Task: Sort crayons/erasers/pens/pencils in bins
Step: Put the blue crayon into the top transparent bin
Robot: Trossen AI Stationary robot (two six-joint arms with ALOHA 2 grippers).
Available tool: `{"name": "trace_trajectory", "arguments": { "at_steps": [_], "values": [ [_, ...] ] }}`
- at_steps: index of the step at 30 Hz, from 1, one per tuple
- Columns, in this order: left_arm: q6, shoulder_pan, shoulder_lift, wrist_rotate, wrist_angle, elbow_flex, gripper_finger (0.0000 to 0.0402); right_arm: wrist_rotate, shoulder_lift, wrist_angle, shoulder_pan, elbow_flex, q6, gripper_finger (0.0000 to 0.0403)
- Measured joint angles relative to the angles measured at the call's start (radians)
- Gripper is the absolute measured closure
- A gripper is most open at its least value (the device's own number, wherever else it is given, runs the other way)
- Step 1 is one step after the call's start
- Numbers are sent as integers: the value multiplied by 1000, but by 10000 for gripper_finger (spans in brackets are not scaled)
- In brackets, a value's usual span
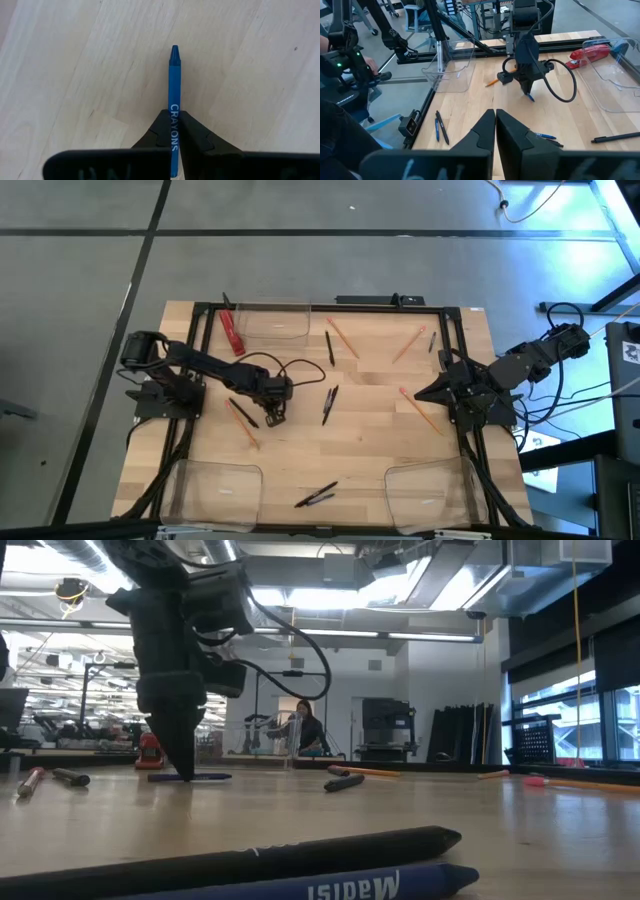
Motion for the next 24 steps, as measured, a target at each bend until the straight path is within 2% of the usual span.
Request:
{"name": "trace_trajectory", "arguments": {
  "at_steps": [17, 21, 24],
  "values": [
    [-31, 7, -221, -8, -13, 9, 401, 0, 0, -5, 0, 0, -1, 385],
    [-56, 40, -278, -11, -64, 62, 401, 42, 0, -10, 0, 0, -3, 385],
    [-17, 71, -301, -18, -132, 132, 401, 84, 0, -14, 0, 0, -3, 385]
  ]
}}
